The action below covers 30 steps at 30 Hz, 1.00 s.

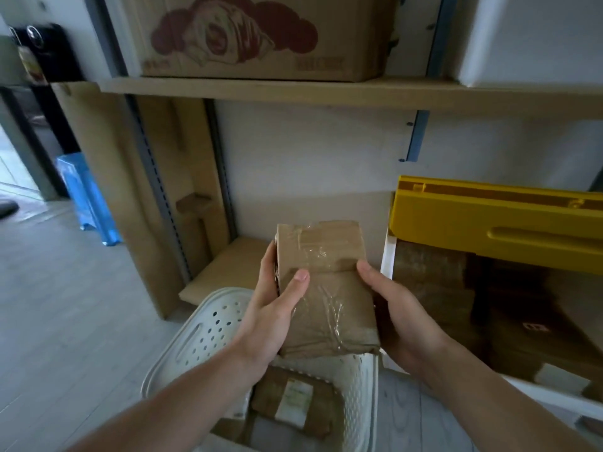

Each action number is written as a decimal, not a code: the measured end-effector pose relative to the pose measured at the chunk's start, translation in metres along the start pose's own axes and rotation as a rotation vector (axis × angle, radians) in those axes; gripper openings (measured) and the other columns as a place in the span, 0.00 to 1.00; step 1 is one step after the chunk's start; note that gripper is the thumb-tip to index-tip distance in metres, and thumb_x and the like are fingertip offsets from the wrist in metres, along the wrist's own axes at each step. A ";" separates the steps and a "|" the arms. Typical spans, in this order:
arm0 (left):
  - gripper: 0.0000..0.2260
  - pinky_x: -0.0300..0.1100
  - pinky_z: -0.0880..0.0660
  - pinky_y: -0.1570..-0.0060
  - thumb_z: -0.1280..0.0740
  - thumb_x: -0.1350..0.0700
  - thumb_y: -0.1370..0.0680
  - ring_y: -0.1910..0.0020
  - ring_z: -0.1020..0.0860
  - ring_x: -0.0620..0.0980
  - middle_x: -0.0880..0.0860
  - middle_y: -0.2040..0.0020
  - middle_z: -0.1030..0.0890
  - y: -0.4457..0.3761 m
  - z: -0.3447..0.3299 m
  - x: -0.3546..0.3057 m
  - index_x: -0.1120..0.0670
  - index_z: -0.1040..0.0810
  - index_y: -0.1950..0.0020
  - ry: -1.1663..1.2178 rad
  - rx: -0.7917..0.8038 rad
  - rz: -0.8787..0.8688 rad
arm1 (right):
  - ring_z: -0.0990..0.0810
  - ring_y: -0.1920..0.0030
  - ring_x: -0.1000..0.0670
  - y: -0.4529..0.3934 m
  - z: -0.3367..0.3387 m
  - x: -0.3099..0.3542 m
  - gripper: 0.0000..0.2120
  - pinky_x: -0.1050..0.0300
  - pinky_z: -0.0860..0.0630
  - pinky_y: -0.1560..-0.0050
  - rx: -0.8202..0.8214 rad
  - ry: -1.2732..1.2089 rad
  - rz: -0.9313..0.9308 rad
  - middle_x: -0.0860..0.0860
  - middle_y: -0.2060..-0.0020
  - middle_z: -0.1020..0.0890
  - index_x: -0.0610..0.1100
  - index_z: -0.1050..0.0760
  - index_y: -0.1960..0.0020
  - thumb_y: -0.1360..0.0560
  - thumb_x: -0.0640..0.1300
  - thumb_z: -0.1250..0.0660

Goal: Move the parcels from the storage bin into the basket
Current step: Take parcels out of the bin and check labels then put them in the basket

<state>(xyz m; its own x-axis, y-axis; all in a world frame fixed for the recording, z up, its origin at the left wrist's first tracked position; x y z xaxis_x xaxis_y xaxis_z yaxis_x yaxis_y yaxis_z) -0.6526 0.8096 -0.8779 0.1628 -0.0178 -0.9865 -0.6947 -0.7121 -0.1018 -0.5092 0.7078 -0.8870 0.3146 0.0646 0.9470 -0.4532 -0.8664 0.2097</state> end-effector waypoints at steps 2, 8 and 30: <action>0.28 0.50 0.23 0.36 0.36 0.47 0.22 0.38 0.20 0.42 0.40 0.38 0.19 -0.003 0.005 0.003 0.34 0.41 0.25 -0.011 -0.004 0.012 | 0.17 0.39 0.45 -0.007 -0.001 -0.003 0.25 0.40 0.24 0.34 0.007 0.015 -0.011 0.49 0.41 0.15 0.51 0.20 0.35 0.26 0.64 0.33; 0.25 0.50 0.29 0.29 0.40 0.42 0.19 0.36 0.24 0.37 0.33 0.36 0.23 -0.016 0.015 0.015 0.32 0.42 0.23 -0.085 -0.056 0.076 | 0.15 0.49 0.50 -0.016 -0.001 -0.004 0.21 0.50 0.18 0.54 -0.035 0.065 -0.040 0.52 0.48 0.13 0.50 0.18 0.38 0.22 0.61 0.37; 0.30 0.59 0.19 0.45 0.24 0.40 0.33 0.46 0.15 0.52 0.48 0.43 0.16 -0.017 0.018 0.017 0.30 0.33 0.35 0.116 -0.085 0.160 | 0.16 0.44 0.48 -0.023 -0.023 0.005 0.11 0.53 0.22 0.51 -0.018 0.108 0.167 0.47 0.46 0.14 0.48 0.20 0.39 0.18 0.42 0.38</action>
<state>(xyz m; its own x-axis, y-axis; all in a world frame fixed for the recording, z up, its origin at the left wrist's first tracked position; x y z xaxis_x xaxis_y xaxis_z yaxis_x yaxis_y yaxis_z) -0.6509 0.8340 -0.8956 0.1381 -0.2130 -0.9673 -0.6576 -0.7500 0.0713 -0.5161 0.7390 -0.8813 0.1432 -0.0253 0.9894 -0.5069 -0.8605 0.0514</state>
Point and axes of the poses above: each hand's wrist, its own y-axis away from the middle knuckle, its own z-axis out of the back of the hand, x = y × z, the point moved 3 cm from there along -y, towards the middle knuckle
